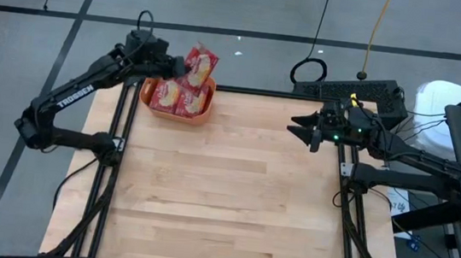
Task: Sort popcorn bags into baskets
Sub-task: Stack the red popcorn bag on top of the red popcorn bag in the orange bin
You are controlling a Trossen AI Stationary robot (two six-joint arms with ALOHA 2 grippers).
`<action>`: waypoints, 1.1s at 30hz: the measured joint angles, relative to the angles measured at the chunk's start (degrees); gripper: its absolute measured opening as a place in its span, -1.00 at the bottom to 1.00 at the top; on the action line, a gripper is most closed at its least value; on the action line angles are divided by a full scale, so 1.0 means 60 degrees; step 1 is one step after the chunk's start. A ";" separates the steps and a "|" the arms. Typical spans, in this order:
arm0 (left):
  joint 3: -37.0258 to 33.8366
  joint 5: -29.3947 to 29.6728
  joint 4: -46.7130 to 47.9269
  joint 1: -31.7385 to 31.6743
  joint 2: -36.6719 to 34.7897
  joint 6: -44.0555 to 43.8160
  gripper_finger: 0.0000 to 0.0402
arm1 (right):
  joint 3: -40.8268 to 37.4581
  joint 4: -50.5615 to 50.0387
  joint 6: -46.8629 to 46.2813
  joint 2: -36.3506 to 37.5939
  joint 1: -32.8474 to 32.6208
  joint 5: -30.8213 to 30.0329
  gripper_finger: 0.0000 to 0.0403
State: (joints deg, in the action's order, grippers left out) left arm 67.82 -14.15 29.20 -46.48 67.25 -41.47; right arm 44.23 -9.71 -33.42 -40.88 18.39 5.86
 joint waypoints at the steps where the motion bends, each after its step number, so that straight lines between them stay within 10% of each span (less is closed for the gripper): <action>1: -0.0248 0.0003 -0.0203 0.0000 -0.0111 -0.0210 -0.80 | 0.0000 0.0005 0.0003 -0.0002 0.0000 0.0017 0.37; 33: -0.6143 0.1659 -0.5677 0.0208 -0.1556 -0.1626 -0.80 | 0.0000 -0.0362 0.0279 -0.0044 0.0000 -0.0050 0.37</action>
State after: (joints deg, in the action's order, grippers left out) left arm 30.96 -4.20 -4.86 -45.23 57.91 -51.22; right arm 44.23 -11.88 -31.74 -41.15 18.39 5.56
